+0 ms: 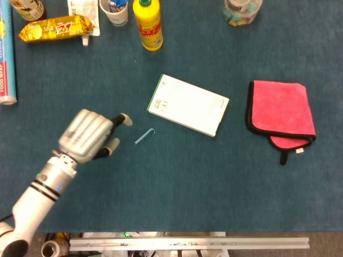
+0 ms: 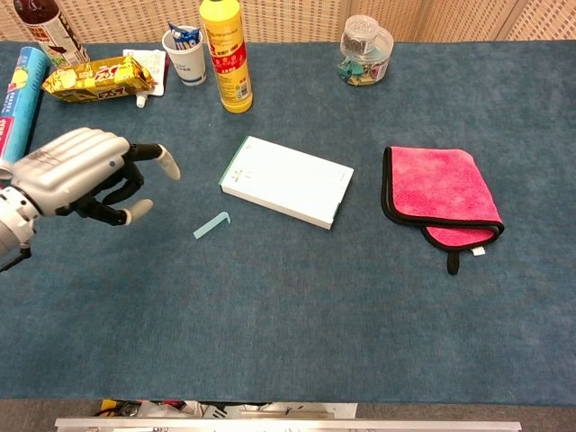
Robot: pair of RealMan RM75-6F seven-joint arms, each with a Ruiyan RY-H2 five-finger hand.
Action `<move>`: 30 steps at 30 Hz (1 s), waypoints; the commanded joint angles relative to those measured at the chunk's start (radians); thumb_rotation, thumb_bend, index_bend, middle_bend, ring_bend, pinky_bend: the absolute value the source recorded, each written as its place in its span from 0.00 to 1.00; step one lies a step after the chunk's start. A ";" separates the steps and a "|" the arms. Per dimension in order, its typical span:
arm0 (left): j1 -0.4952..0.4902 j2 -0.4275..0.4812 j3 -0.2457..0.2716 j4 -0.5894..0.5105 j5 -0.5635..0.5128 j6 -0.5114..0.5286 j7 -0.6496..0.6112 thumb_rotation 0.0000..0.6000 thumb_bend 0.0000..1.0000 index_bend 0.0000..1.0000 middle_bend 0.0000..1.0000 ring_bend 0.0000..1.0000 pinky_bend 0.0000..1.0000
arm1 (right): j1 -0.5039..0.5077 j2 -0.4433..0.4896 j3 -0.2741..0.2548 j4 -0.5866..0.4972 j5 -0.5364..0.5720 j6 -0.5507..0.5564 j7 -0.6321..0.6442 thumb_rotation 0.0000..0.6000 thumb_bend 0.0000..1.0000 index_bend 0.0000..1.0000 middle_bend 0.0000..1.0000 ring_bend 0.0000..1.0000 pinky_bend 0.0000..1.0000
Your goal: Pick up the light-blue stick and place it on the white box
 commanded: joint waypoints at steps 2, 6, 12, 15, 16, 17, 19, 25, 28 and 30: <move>-0.030 -0.060 -0.008 0.020 -0.064 -0.037 0.077 1.00 0.38 0.35 0.92 0.97 1.00 | -0.001 -0.001 0.000 0.001 0.003 -0.001 0.000 1.00 0.23 0.32 0.45 0.35 0.42; -0.043 -0.103 -0.011 0.031 -0.133 -0.051 0.150 0.98 0.35 0.37 0.92 0.98 1.00 | -0.001 -0.001 0.000 0.003 0.005 -0.001 0.002 1.00 0.23 0.32 0.45 0.35 0.42; -0.054 -0.162 -0.015 0.033 -0.261 -0.039 0.280 0.82 0.29 0.38 0.92 0.98 1.00 | -0.001 -0.005 -0.003 0.008 0.006 -0.005 0.008 1.00 0.23 0.32 0.45 0.35 0.42; -0.057 -0.189 -0.018 0.032 -0.327 -0.023 0.331 0.73 0.27 0.40 0.92 0.98 1.00 | -0.002 -0.008 -0.004 0.012 0.003 -0.004 0.014 1.00 0.23 0.32 0.45 0.35 0.42; -0.059 -0.196 -0.017 0.032 -0.343 -0.019 0.344 0.70 0.27 0.41 0.92 0.98 1.00 | -0.002 -0.008 -0.005 0.014 0.003 -0.004 0.015 1.00 0.23 0.32 0.45 0.35 0.42; -0.060 -0.204 -0.017 0.033 -0.363 -0.011 0.360 0.69 0.27 0.42 0.93 0.98 1.00 | -0.002 -0.009 -0.006 0.016 0.002 -0.005 0.018 1.00 0.23 0.32 0.45 0.35 0.42; -0.063 -0.217 -0.017 0.036 -0.386 0.008 0.392 0.67 0.27 0.42 0.93 0.98 1.00 | -0.002 -0.009 -0.006 0.018 0.002 -0.006 0.022 1.00 0.23 0.32 0.45 0.35 0.42; -0.074 -0.247 -0.027 0.026 -0.481 0.051 0.462 0.61 0.27 0.43 0.94 0.99 1.00 | -0.001 -0.010 -0.008 0.027 -0.003 -0.007 0.035 1.00 0.23 0.32 0.45 0.35 0.42; -0.080 -0.262 -0.029 0.025 -0.515 0.065 0.479 0.61 0.27 0.44 0.94 0.99 1.00 | -0.001 -0.011 -0.008 0.032 -0.004 -0.007 0.042 1.00 0.23 0.32 0.45 0.35 0.42; -0.085 -0.278 -0.030 0.031 -0.530 0.080 0.490 0.61 0.27 0.44 0.94 0.99 1.00 | -0.001 -0.012 -0.009 0.034 -0.005 -0.007 0.045 1.00 0.23 0.32 0.45 0.35 0.42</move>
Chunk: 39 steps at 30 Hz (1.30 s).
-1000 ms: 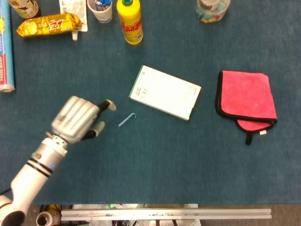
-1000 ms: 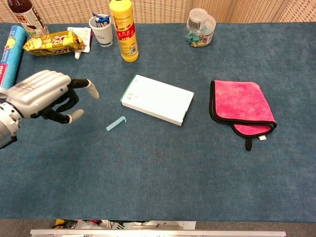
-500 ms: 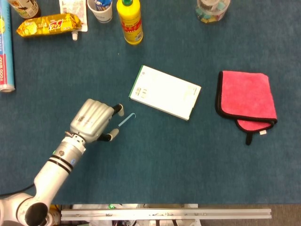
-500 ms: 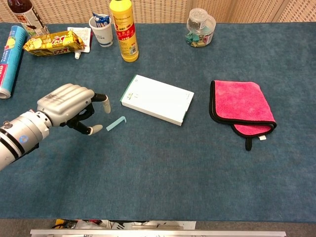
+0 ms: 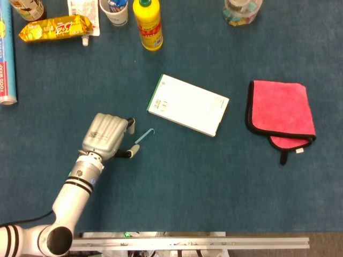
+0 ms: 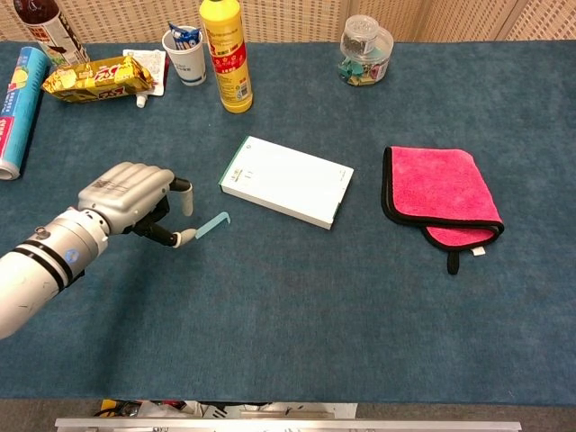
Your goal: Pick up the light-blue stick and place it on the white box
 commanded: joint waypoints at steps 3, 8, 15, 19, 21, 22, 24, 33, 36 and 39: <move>-0.014 -0.042 -0.005 0.014 -0.040 0.028 0.023 0.66 0.27 0.44 0.94 1.00 1.00 | -0.002 -0.001 -0.002 0.006 -0.001 0.002 0.007 1.00 0.23 0.32 0.45 0.35 0.42; -0.026 -0.076 -0.004 0.032 -0.068 0.045 0.043 0.81 0.27 0.45 0.94 1.00 1.00 | -0.007 0.000 -0.002 0.013 0.001 0.007 0.017 1.00 0.23 0.32 0.45 0.35 0.42; -0.041 -0.123 -0.019 0.062 -0.115 0.071 0.057 0.83 0.27 0.46 0.94 1.00 1.00 | -0.013 0.003 -0.003 0.021 0.001 0.013 0.030 1.00 0.23 0.32 0.45 0.36 0.42; -0.048 -0.133 -0.030 0.063 -0.145 0.076 0.056 0.82 0.27 0.47 0.94 1.00 1.00 | -0.017 0.004 -0.003 0.024 0.000 0.018 0.035 1.00 0.23 0.32 0.45 0.35 0.42; -0.053 -0.139 -0.032 0.065 -0.154 0.078 0.060 0.83 0.27 0.47 0.94 1.00 1.00 | -0.018 0.005 -0.004 0.025 -0.001 0.019 0.036 1.00 0.23 0.32 0.45 0.35 0.42; -0.055 -0.142 -0.033 0.067 -0.159 0.079 0.062 0.83 0.27 0.47 0.95 1.00 1.00 | -0.018 0.005 -0.004 0.025 -0.001 0.020 0.037 1.00 0.23 0.32 0.45 0.36 0.42; -0.061 -0.151 -0.035 0.073 -0.171 0.081 0.066 0.83 0.27 0.47 0.95 1.00 1.00 | -0.020 0.005 -0.004 0.025 -0.002 0.022 0.039 1.00 0.23 0.32 0.45 0.35 0.42; -0.082 -0.179 -0.045 0.101 -0.213 0.087 0.075 0.84 0.27 0.48 0.95 1.00 1.00 | -0.028 0.009 -0.003 0.028 0.002 0.031 0.046 1.00 0.23 0.32 0.45 0.35 0.42; -0.086 -0.181 -0.044 0.102 -0.217 0.087 0.073 0.85 0.27 0.49 0.95 1.00 1.00 | -0.030 0.011 -0.002 0.029 0.002 0.033 0.047 1.00 0.23 0.32 0.45 0.35 0.42; -0.089 -0.184 -0.043 0.105 -0.222 0.085 0.067 0.86 0.27 0.50 0.95 1.00 1.00 | -0.030 0.011 -0.002 0.029 0.003 0.032 0.048 1.00 0.23 0.32 0.45 0.35 0.42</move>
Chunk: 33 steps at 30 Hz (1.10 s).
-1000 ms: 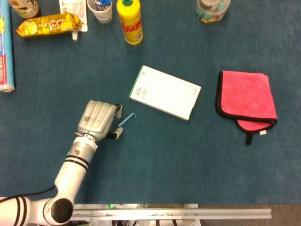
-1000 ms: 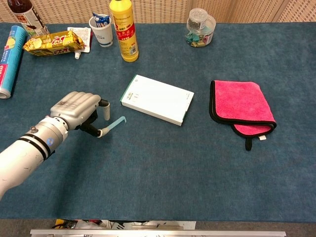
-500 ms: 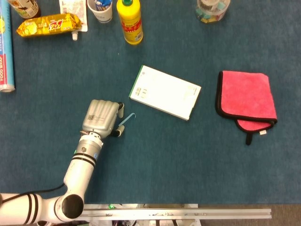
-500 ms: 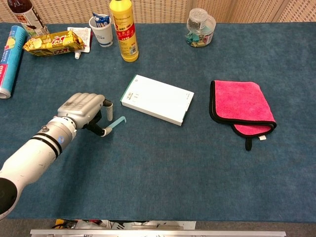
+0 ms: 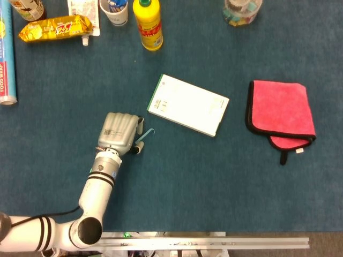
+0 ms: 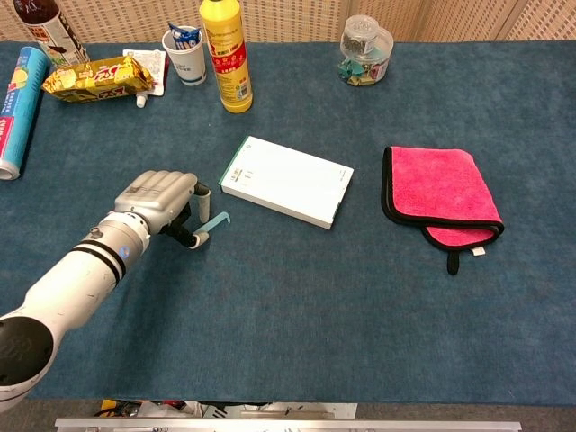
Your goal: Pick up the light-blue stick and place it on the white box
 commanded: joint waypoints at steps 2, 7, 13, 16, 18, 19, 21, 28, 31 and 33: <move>-0.004 -0.003 0.001 0.004 -0.005 -0.001 -0.003 0.86 0.27 0.51 0.95 1.00 1.00 | 0.000 -0.001 0.000 0.002 0.000 0.000 0.000 1.00 0.23 0.32 0.45 0.35 0.42; -0.010 -0.003 0.002 0.005 -0.013 -0.005 -0.009 0.86 0.28 0.52 0.95 1.00 1.00 | -0.002 0.000 0.001 0.003 0.002 0.000 0.001 1.00 0.23 0.32 0.45 0.35 0.42; -0.017 -0.004 0.002 0.004 -0.022 -0.009 -0.015 0.86 0.32 0.52 0.95 1.00 1.00 | -0.003 -0.001 0.001 0.004 0.003 -0.001 -0.001 1.00 0.23 0.32 0.45 0.36 0.42; -0.021 -0.003 0.005 0.004 -0.024 -0.009 -0.015 0.86 0.34 0.52 0.95 1.00 1.00 | -0.003 -0.002 0.001 0.004 0.003 -0.002 0.000 1.00 0.23 0.32 0.45 0.35 0.42; -0.023 -0.004 0.004 0.006 -0.030 -0.012 -0.017 0.85 0.34 0.52 0.95 1.00 1.00 | -0.003 -0.002 0.002 0.005 0.003 -0.001 0.000 1.00 0.23 0.32 0.45 0.35 0.42; -0.025 -0.004 0.004 0.007 -0.032 -0.013 -0.017 0.85 0.34 0.52 0.95 1.00 1.00 | -0.003 -0.002 0.002 0.005 0.003 -0.002 -0.001 1.00 0.23 0.32 0.45 0.35 0.42; -0.027 -0.005 0.005 0.009 -0.035 -0.013 -0.018 0.86 0.35 0.52 0.95 1.00 1.00 | -0.003 -0.002 0.002 0.005 0.004 -0.002 -0.002 1.00 0.23 0.32 0.45 0.36 0.42; -0.033 -0.011 0.008 0.019 -0.044 -0.014 -0.021 0.91 0.38 0.54 0.96 1.00 1.00 | -0.003 -0.002 0.002 0.005 0.006 -0.005 -0.004 1.00 0.23 0.32 0.45 0.35 0.42; -0.034 -0.012 0.007 0.020 -0.044 -0.011 -0.025 0.96 0.38 0.54 0.96 1.00 1.00 | -0.003 -0.003 0.003 0.006 0.008 -0.006 -0.002 1.00 0.23 0.32 0.45 0.35 0.42; -0.036 -0.012 0.007 0.021 -0.045 -0.010 -0.025 0.99 0.38 0.55 0.96 1.00 1.00 | -0.003 -0.003 0.003 0.009 0.009 -0.010 -0.001 1.00 0.23 0.32 0.45 0.35 0.42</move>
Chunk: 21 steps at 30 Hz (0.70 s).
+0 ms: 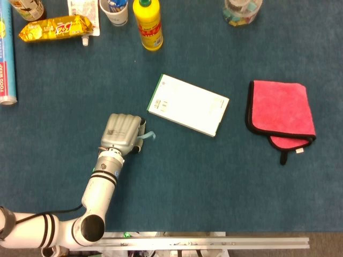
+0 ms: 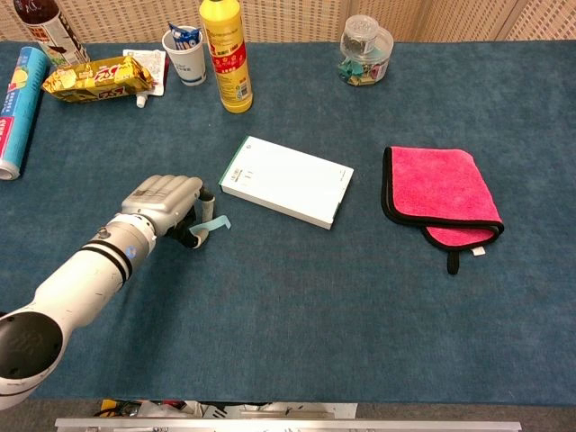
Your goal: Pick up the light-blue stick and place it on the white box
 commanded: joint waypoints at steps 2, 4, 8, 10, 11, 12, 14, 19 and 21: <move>-0.002 -0.001 0.000 0.001 -0.001 0.001 -0.002 1.00 0.38 0.56 0.96 1.00 1.00 | 0.001 -0.001 0.000 0.003 0.002 -0.003 0.002 1.00 0.23 0.32 0.45 0.35 0.42; -0.003 -0.001 0.001 0.001 0.000 0.001 -0.004 1.00 0.38 0.56 0.96 1.00 1.00 | 0.000 -0.002 0.001 0.005 0.003 -0.003 0.005 1.00 0.23 0.32 0.45 0.35 0.42; -0.005 0.003 0.001 -0.003 0.005 0.000 -0.010 1.00 0.38 0.57 0.96 1.00 1.00 | 0.000 -0.003 0.000 0.009 0.003 -0.004 0.006 1.00 0.23 0.32 0.45 0.35 0.42; -0.005 0.010 0.002 -0.011 0.012 0.000 -0.015 1.00 0.38 0.57 0.96 1.00 1.00 | 0.000 -0.004 0.001 0.011 0.004 -0.004 0.008 1.00 0.23 0.32 0.45 0.35 0.42; -0.005 0.015 0.002 -0.016 0.018 0.000 -0.017 1.00 0.38 0.57 0.96 1.00 1.00 | -0.001 -0.004 0.001 0.011 0.003 -0.003 0.008 1.00 0.23 0.32 0.45 0.35 0.42; -0.006 0.020 0.003 -0.022 0.024 0.000 -0.019 1.00 0.38 0.57 0.96 1.00 1.00 | 0.000 -0.004 0.001 0.012 0.003 -0.003 0.008 1.00 0.23 0.32 0.45 0.35 0.42; -0.011 0.035 0.001 -0.036 0.037 -0.003 -0.020 1.00 0.38 0.57 0.96 1.00 1.00 | 0.001 -0.005 0.001 0.012 0.001 -0.004 0.007 1.00 0.23 0.32 0.45 0.35 0.42; -0.050 0.077 -0.031 -0.069 0.036 -0.025 0.006 1.00 0.39 0.57 0.96 1.00 1.00 | 0.006 -0.006 0.000 0.011 -0.004 -0.010 0.005 1.00 0.23 0.32 0.45 0.35 0.42; -0.072 0.089 -0.049 -0.077 0.030 -0.027 0.029 1.00 0.40 0.56 0.96 1.00 1.00 | 0.007 -0.007 0.000 0.010 -0.008 -0.007 0.004 1.00 0.23 0.32 0.45 0.35 0.42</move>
